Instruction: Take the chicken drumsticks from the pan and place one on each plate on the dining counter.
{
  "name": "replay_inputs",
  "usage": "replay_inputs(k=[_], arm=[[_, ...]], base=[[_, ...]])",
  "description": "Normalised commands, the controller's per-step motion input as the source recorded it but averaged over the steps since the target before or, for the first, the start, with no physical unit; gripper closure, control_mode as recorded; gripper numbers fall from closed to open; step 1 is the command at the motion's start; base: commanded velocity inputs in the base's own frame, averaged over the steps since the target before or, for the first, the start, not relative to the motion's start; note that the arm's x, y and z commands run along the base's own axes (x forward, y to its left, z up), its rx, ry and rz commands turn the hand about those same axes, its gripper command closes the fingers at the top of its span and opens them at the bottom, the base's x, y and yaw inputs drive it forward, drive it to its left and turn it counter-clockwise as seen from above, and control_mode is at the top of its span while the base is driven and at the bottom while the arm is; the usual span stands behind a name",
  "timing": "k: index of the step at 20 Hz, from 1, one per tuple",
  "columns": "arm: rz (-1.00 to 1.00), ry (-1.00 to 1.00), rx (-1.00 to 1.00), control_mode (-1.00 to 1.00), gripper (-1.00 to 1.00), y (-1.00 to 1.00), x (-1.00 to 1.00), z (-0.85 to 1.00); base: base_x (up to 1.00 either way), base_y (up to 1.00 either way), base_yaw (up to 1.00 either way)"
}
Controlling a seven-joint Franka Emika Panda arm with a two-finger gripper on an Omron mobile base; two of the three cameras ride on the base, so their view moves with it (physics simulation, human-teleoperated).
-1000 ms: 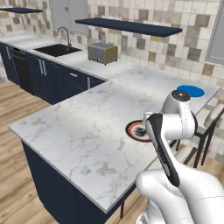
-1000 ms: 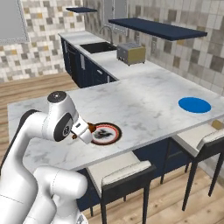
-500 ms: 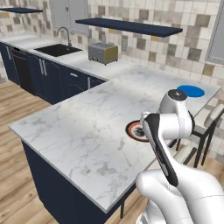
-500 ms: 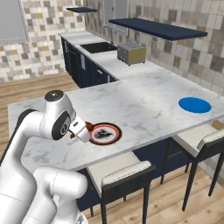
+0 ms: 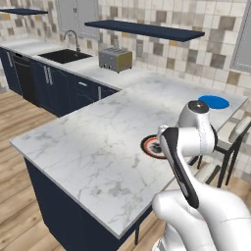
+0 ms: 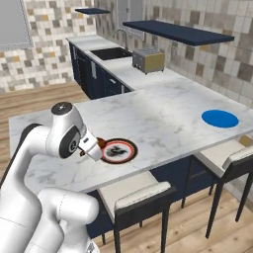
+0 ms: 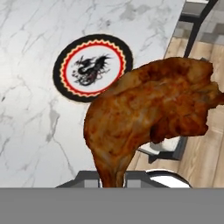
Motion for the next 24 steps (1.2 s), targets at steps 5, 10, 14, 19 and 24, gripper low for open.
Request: replay_inputs(k=[5,10,14,19,24], arm=[[0.07,0.16,0.00,-1.00,1.00,-0.28,0.90,-0.10],[0.17,0.20,0.00,-1.00,1.00,-0.29,1.00,-0.12],[0.26,0.05,-0.01,-1.00,1.00,-0.18,0.84,-0.26],[0.07,0.01,-0.07,-1.00,1.00,0.00,0.74,-0.42],[0.05,0.07,-0.15,-1.00,1.00,0.03,0.51,-0.54]], base=[[0.00,0.00,0.00],[0.00,0.00,0.00],[0.00,0.00,0.00],[0.00,0.00,0.00],[0.00,0.00,0.00]])
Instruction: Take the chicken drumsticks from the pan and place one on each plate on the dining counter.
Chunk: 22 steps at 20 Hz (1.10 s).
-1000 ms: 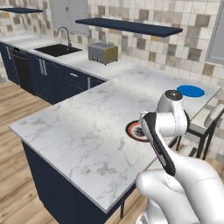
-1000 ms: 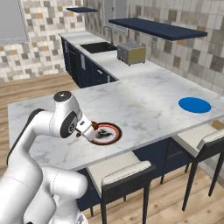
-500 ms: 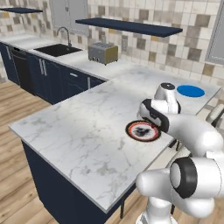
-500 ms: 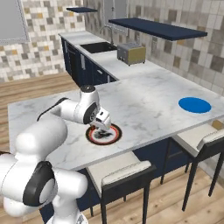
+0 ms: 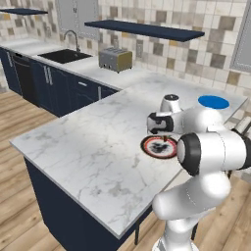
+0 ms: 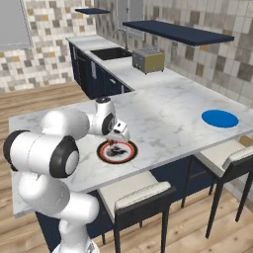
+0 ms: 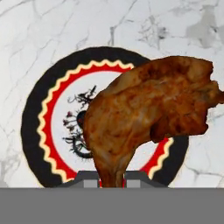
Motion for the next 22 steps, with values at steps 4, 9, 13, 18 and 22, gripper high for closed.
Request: replay_inputs(k=[4,9,13,18,22], arm=[[0.07,0.17,-0.05,-1.00,1.00,0.00,0.24,-0.55],[0.07,0.15,0.00,-1.00,1.00,-0.01,0.16,-0.47],[0.09,0.01,0.00,-1.00,1.00,-0.03,0.08,-0.33],[0.08,0.00,0.00,-1.00,1.00,-0.01,0.10,-0.27],[0.09,0.00,0.00,-1.00,1.00,-0.01,0.05,-0.23]], base=[[0.00,0.00,0.00],[0.00,0.00,0.00],[0.00,0.00,0.00],[0.00,0.00,0.00],[0.00,0.00,0.00]])
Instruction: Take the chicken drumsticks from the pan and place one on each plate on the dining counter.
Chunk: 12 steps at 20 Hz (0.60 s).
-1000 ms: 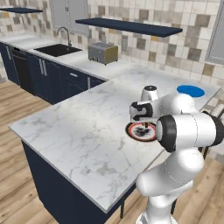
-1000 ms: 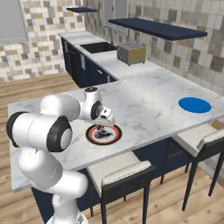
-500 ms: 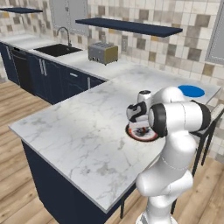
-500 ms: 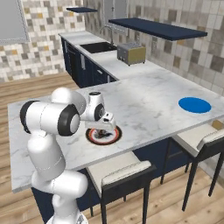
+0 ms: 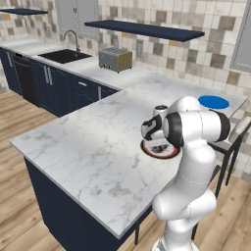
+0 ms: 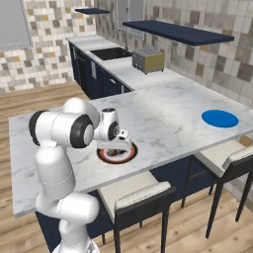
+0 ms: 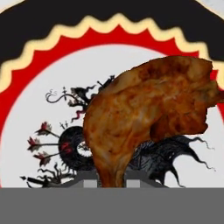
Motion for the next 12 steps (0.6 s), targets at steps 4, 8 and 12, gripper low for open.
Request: replay_inputs(k=[4,8,12], arm=[[0.11,0.00,0.00,-1.00,1.00,-0.05,0.00,-0.17],[0.11,0.00,0.00,-1.00,-1.00,-0.08,0.00,-0.07],[0.07,0.00,0.00,-1.00,-1.00,-0.09,0.00,-0.01]], base=[[0.00,0.00,0.00],[0.00,0.00,0.00],[0.00,0.00,0.00]])
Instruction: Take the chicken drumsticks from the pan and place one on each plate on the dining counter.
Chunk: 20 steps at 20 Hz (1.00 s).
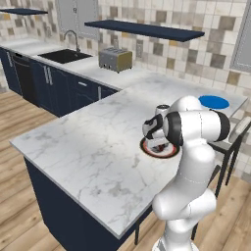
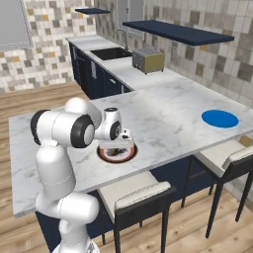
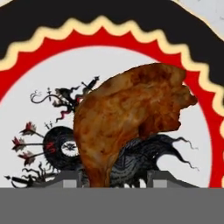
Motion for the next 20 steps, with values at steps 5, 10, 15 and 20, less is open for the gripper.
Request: replay_inputs(k=[5,10,15,20], arm=[[0.04,0.00,0.02,-1.00,-1.00,-0.11,-0.06,0.20],[0.06,0.00,0.00,-1.00,-1.00,0.00,-0.27,0.50],[0.07,0.00,0.04,-1.00,-1.00,0.00,-0.65,0.47],[0.00,0.01,0.12,-1.00,-1.00,0.00,-0.77,0.38]], base=[[0.00,0.00,0.00],[0.00,0.00,0.00],[0.00,0.00,0.00],[0.00,0.00,0.00]])
